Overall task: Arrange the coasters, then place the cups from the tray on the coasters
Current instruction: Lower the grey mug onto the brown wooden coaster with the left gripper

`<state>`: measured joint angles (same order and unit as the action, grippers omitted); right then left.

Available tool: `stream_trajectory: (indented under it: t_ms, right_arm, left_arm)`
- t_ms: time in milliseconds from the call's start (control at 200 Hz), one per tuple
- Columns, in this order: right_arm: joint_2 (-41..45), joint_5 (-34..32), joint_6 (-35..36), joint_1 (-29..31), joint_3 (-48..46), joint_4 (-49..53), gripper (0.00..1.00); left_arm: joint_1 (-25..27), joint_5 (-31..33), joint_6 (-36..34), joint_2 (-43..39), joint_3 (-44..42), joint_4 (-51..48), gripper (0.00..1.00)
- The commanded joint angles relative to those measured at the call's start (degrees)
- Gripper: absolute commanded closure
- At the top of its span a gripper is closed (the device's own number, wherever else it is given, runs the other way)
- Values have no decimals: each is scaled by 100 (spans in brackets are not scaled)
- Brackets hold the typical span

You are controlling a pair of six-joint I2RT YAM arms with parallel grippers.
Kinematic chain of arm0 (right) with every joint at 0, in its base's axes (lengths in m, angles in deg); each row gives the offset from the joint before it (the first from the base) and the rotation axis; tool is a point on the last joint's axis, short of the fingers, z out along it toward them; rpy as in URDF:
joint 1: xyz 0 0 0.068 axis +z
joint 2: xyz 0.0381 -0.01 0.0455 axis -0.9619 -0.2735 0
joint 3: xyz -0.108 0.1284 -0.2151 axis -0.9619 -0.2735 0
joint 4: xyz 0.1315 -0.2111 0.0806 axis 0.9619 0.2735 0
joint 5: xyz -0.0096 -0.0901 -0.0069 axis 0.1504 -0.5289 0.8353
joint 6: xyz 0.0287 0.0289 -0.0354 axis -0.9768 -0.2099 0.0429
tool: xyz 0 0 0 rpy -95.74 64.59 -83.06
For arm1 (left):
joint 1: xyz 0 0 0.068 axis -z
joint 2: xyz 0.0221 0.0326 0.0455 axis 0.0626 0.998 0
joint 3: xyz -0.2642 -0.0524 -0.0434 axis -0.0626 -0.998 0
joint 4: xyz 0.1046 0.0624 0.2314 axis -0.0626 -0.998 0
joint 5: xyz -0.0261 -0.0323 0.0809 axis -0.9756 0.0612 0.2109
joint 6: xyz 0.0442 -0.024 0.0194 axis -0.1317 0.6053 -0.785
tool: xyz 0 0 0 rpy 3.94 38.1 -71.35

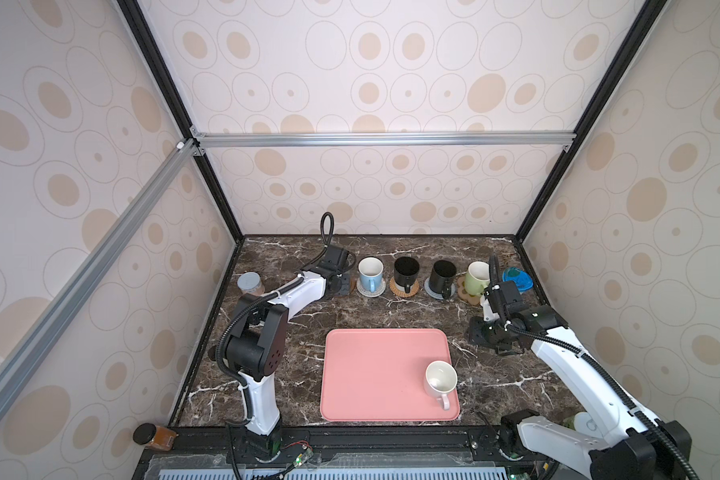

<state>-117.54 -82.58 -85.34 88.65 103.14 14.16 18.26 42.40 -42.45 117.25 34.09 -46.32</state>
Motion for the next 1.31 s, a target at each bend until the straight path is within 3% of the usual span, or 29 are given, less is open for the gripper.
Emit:
stream_trajectory:
  t_ms: [0, 860, 1301]
  right_arm:
    - [94, -51, -64, 19, -28, 139, 50]
    - [84, -30, -71, 24, -72, 93, 50]
    - [102, -57, -66, 20, -15, 127, 50]
  left_arm:
    - [-49, 93, -74, -23, 172, 473, 93]
    - [-49, 99, 30, -128, -73, 460, 71]
    - [-49, 253, 57, -510, -371, 385, 66]
